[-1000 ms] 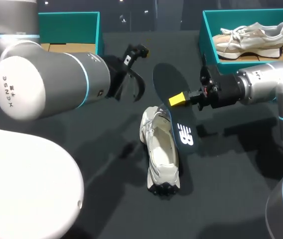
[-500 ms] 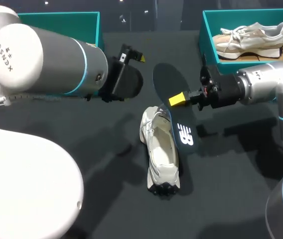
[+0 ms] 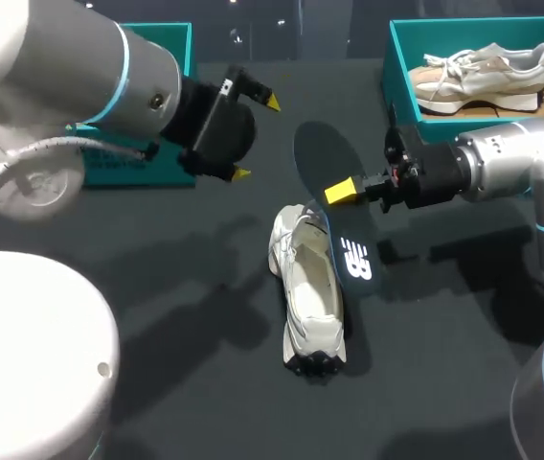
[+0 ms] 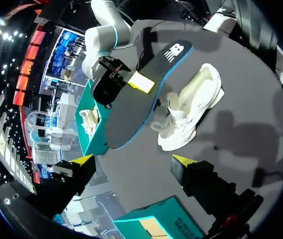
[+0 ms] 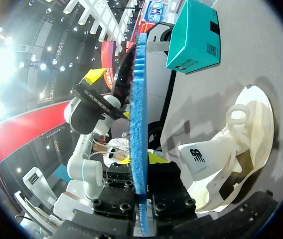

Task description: Take the shoe out of the shoebox, open the shoe tongue, remove and reinsert the insole, then place the shoe into the shoebox

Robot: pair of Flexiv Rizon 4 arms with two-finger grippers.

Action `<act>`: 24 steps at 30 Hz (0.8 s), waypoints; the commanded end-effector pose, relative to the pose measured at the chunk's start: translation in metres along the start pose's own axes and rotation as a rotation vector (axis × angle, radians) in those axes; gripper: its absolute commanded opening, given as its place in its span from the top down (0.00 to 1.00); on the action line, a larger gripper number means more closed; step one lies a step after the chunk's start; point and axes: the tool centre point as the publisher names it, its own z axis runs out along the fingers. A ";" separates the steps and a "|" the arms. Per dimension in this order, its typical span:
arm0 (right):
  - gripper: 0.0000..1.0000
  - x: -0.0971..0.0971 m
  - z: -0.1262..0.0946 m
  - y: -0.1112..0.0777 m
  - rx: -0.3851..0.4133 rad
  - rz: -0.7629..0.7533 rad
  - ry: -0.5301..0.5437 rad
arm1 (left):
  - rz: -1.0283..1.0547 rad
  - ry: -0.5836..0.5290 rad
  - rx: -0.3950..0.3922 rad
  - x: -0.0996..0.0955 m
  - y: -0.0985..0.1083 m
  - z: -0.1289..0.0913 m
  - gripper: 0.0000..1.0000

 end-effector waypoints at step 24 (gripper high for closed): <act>1.00 0.000 0.001 -0.001 -0.001 0.001 -0.003 | 0.640 -0.097 0.669 -0.014 -0.052 -0.036 0.00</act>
